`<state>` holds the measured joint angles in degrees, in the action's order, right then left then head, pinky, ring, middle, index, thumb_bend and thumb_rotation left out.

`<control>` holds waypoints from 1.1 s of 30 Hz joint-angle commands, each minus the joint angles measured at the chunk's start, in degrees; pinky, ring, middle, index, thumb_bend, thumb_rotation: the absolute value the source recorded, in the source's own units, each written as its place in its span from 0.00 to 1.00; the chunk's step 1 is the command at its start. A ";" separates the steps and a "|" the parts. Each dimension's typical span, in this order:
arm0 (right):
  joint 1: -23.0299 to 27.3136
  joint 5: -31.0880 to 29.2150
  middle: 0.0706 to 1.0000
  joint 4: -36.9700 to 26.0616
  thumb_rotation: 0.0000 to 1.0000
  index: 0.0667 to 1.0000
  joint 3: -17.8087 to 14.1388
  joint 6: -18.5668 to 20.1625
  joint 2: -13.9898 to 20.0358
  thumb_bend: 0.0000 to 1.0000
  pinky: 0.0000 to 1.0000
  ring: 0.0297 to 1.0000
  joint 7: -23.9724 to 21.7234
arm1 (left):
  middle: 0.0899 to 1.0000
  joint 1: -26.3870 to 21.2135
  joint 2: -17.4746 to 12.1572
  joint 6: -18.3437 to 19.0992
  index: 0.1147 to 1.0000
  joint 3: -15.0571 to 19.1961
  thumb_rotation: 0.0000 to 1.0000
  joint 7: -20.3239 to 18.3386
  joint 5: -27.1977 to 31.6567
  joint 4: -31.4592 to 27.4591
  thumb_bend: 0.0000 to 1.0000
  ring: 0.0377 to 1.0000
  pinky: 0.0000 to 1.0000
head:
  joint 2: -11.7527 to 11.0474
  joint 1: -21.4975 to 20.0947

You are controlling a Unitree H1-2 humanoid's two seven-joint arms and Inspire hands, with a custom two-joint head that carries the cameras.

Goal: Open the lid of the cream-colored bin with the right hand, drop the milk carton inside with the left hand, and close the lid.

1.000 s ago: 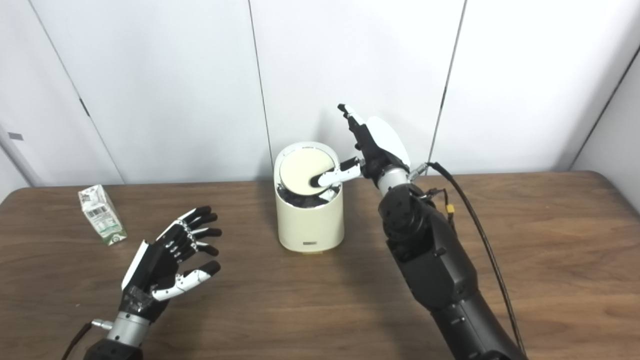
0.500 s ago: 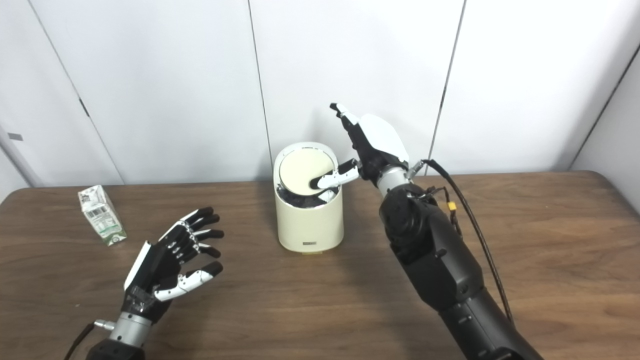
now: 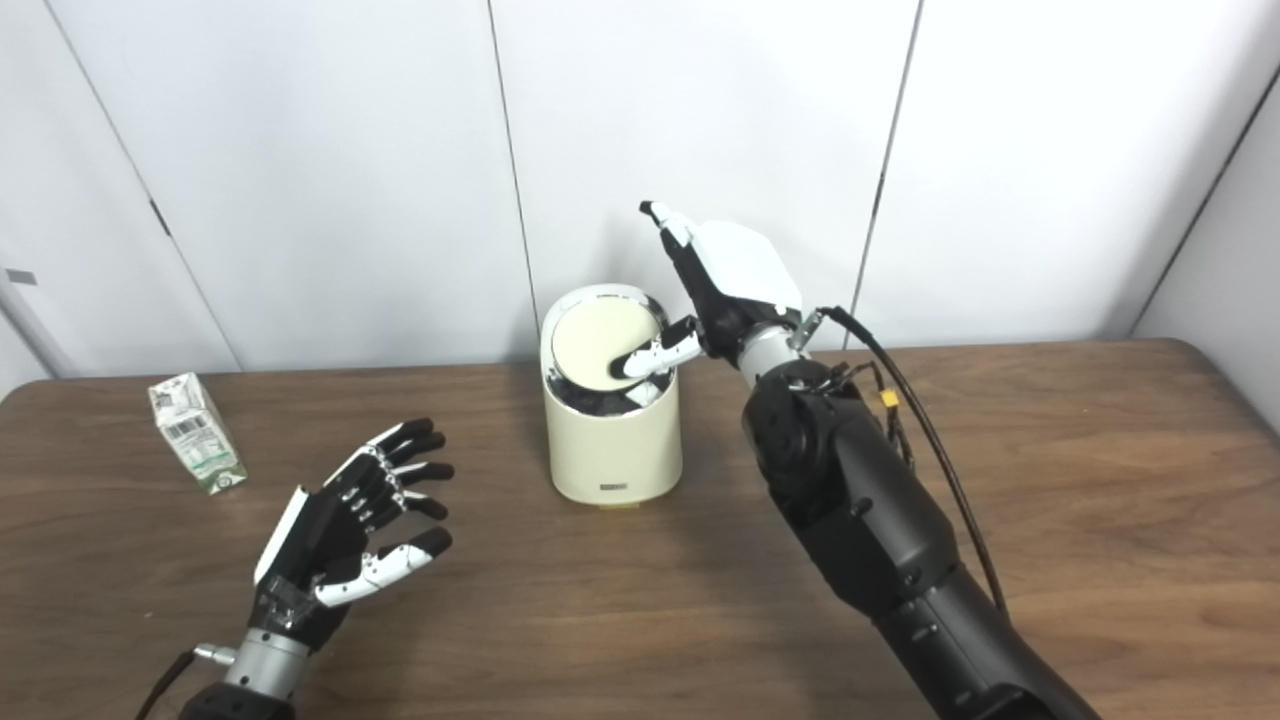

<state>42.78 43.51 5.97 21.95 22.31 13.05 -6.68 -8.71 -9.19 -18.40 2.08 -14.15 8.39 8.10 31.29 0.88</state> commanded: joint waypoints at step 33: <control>-22.13 -21.62 0.97 -20.40 0.28 0.92 -19.95 -12.30 0.53 0.80 0.80 0.89 1.90 | 0.83 0.76 -0.14 -0.51 0.86 -0.41 0.16 -0.22 0.67 0.40 0.71 0.74 0.57 | 0.00 -0.47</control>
<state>19.30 23.65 -13.47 2.89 14.12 12.82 -6.52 -8.77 -9.42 -18.38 1.80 -14.39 8.61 8.11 31.29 0.35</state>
